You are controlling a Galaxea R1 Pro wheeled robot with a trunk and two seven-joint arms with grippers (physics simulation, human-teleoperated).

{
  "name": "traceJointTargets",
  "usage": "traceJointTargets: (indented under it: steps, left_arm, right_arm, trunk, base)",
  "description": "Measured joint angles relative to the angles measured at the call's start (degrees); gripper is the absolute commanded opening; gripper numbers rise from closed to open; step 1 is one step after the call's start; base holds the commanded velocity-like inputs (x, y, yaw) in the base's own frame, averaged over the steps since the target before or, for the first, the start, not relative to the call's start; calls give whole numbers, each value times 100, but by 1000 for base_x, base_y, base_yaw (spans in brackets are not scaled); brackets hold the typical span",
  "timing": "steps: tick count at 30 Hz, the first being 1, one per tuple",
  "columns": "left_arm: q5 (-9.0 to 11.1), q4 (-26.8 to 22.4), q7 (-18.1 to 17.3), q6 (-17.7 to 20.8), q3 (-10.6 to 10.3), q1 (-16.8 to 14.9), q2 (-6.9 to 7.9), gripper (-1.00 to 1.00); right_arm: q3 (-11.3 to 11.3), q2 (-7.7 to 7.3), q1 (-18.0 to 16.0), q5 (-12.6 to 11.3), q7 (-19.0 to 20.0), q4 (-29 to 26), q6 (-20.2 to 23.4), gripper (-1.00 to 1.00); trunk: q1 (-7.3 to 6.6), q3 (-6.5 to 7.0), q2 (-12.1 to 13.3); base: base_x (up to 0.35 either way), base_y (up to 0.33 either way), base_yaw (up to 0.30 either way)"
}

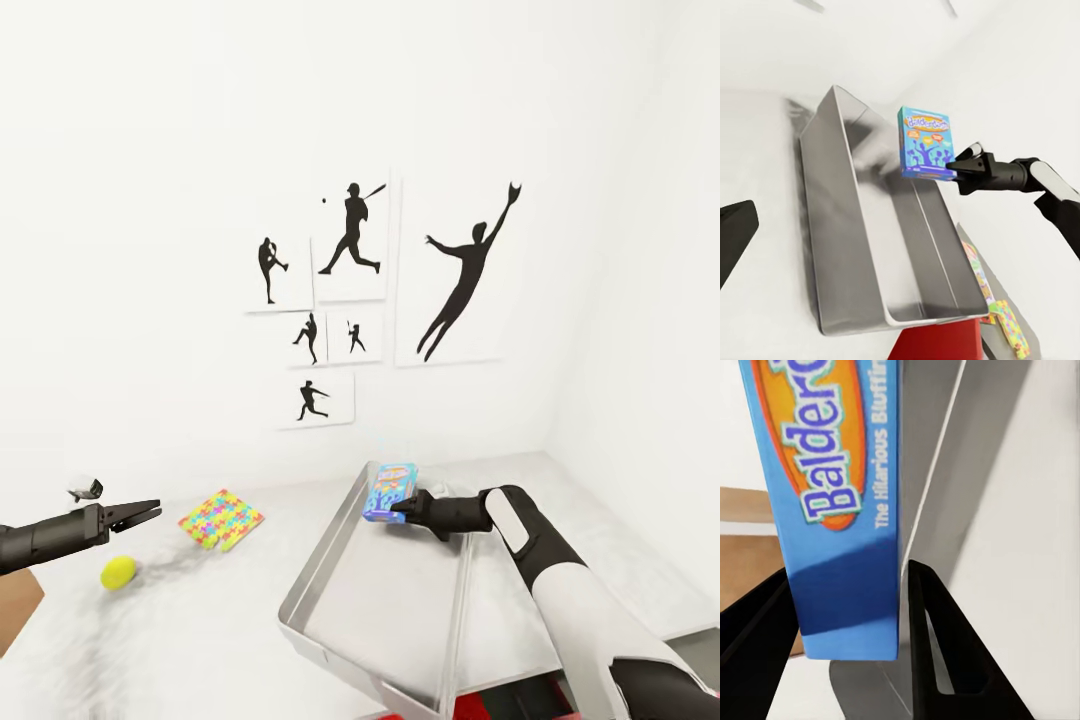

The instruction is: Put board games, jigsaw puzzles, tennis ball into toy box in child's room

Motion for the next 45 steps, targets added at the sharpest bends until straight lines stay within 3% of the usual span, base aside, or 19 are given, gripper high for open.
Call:
traceJointTargets:
  steps: [9,13,18,22,34,45]
  left_arm:
    - [-1,-1,0,0,0,0,0,100]
    - [-8,0,0,0,0,0,0,100]
    - [-4,-1,0,0,0,0,0,100]
    - [-3,0,0,0,0,0,0,100]
    - [-8,0,0,0,1,0,0,100]
    - [-9,0,0,0,0,0,0,100]
  right_arm:
    - [-120,97,-204,-15,-467,207,-21,-100]
    - [-168,284,-372,-27,-833,310,-24,-100]
    - [-481,450,-530,-19,-1445,350,-25,-100]
    - [-582,541,-604,-30,-1720,357,-24,-100]
    - [-603,583,-680,-74,-2124,470,-23,-100]
    - [-615,611,-849,-860,-3038,734,-25,-100]
  trunk:
    - [0,-85,0]
    - [0,-123,0]
    - [0,-171,0]
    - [0,-209,0]
    - [0,-323,0]
    - [0,-428,-1]
  base:
    - [0,0,0]
    - [0,0,0]
    - [0,0,0]
    - [0,0,0]
    - [0,0,0]
    - [0,0,0]
